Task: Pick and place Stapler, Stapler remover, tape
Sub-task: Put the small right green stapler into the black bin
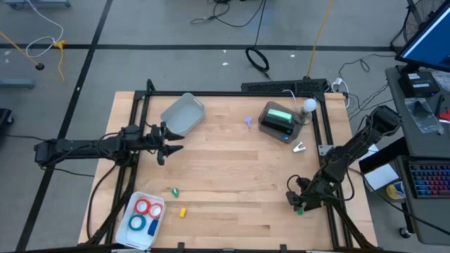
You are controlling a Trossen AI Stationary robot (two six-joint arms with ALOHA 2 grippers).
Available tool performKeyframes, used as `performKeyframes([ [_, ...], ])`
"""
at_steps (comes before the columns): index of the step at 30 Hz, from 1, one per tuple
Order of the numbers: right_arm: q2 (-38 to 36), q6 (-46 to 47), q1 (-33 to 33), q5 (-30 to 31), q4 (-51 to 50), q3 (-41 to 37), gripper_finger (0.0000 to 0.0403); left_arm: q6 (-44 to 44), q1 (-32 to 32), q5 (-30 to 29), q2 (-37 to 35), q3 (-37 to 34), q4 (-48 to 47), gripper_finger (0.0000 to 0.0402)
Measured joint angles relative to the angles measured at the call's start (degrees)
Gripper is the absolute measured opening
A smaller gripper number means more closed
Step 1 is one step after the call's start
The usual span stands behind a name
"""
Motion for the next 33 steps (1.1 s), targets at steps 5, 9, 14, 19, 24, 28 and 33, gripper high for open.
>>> performKeyframes([
  [5,0.04,0.88,0.00,-0.09,-0.38,-0.02,0.0199,0.24,0.00,-0.02,0.02,0.00,-0.02,0.0209],
  [9,0.07,0.95,0.00,-0.18,-0.57,-0.07,0.0164,0.54,0.00,-0.04,0.02,0.00,-0.07,0.0209],
  [14,0.09,0.90,0.02,-0.46,-0.73,-0.11,0.0113,0.58,0.00,-0.07,0.04,0.00,-0.80,0.0209],
  [19,-0.48,-0.01,0.01,-0.17,-0.12,-0.14,0.0069,0.57,0.00,-0.09,0.04,0.00,-0.83,0.0209],
  [24,-3.46,-1.90,-1.02,7.62,1.77,-0.37,0.0057,0.41,0.00,-0.11,0.04,0.00,-0.81,0.0209],
  [28,-9.10,-4.81,-3.64,19.67,3.00,-0.35,0.0067,0.37,0.00,-0.14,0.04,0.00,-0.53,0.0209],
  [33,-18.37,-15.90,-10.58,37.82,3.03,-0.28,0.0062,0.37,0.00,-0.15,0.04,0.00,0.13,0.0209],
])
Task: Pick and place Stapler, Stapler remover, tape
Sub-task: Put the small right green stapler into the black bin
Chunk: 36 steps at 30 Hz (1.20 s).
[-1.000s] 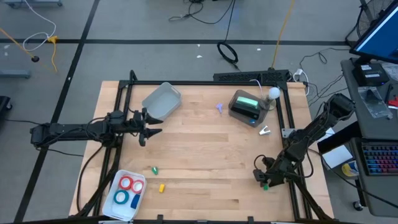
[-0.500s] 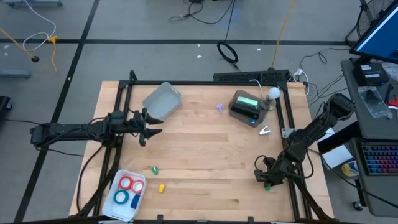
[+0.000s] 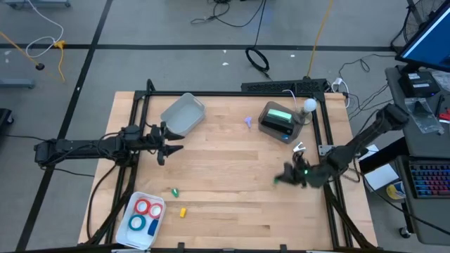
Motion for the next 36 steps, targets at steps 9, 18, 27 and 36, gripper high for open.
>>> performKeyframes([
  [9,-16.57,-37.35,-21.00,16.44,-0.65,0.09,0.0064,0.02,0.00,0.02,0.00,0.00,0.44,0.0209],
  [18,-18.91,-55.33,-41.37,6.74,-11.51,0.13,0.0064,-0.27,0.00,0.13,0.00,0.00,0.64,0.0209],
  [27,-13.60,-61.71,-51.79,-6.27,-14.60,0.13,0.0066,-1.60,0.00,0.15,0.00,0.00,0.79,0.0209],
  [36,-8.80,-68.20,-57.84,-14.12,-15.64,0.13,0.0067,-1.68,-0.02,0.12,0.00,0.00,0.79,0.0209],
])
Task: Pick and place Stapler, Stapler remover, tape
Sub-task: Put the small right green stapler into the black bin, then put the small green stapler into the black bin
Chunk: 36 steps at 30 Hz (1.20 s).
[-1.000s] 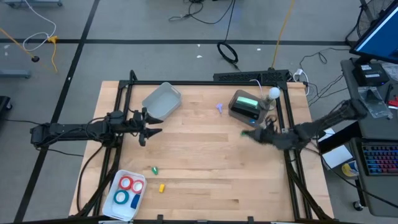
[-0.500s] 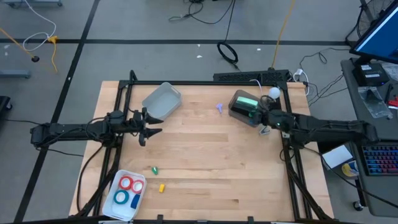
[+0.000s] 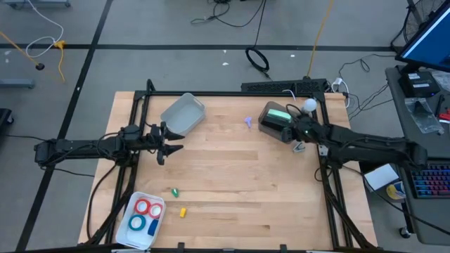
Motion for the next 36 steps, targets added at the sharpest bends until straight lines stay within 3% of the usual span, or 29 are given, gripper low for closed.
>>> performKeyframes([
  [8,3.02,-4.16,-4.10,-4.49,0.70,0.00,0.0070,-0.16,0.00,-0.01,0.00,0.00,0.00,0.0209],
  [20,3.12,-5.55,-7.30,-5.95,1.17,0.09,0.0117,-0.44,0.01,-0.03,0.00,0.00,0.00,0.0209],
  [28,2.84,-5.53,-7.46,-7.54,6.49,0.05,0.0127,-1.58,0.02,-0.05,0.00,0.00,-0.02,0.0209],
  [31,1.74,-6.68,-7.40,-11.54,14.26,0.04,0.0122,-3.51,-0.01,-0.05,0.00,0.00,-0.02,0.0209],
  [36,-0.36,-9.90,-5.93,-24.99,31.39,0.04,0.0115,-7.37,0.00,-0.07,0.00,0.00,-0.02,0.0209],
])
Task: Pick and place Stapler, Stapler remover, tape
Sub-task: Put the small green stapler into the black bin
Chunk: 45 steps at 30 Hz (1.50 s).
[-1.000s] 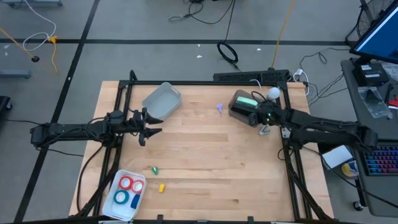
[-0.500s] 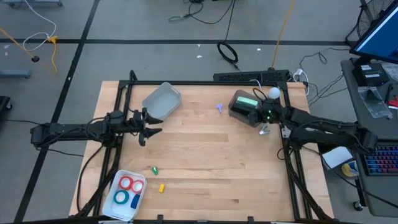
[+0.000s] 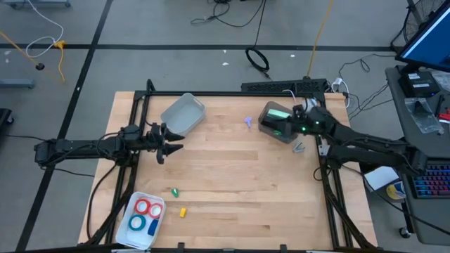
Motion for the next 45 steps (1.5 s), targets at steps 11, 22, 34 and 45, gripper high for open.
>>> performKeyframes([
  [11,-4.16,-2.82,12.90,1.52,8.79,-0.06,0.0113,-12.07,-0.32,0.80,0.02,-0.04,3.25,0.0209],
  [22,-14.13,-0.81,24.04,15.26,12.71,-11.91,0.0100,-10.49,-2.43,3.07,0.32,3.95,4.34,0.0209],
  [34,-35.45,-2.70,24.41,16.56,11.14,-19.69,0.0077,-3.99,-2.71,2.55,11.09,31.87,-38.16,0.0209],
  [45,-41.03,-10.19,24.37,18.12,10.13,-19.02,0.0050,-11.17,-8.90,3.46,31.72,43.97,-59.31,0.0209],
])
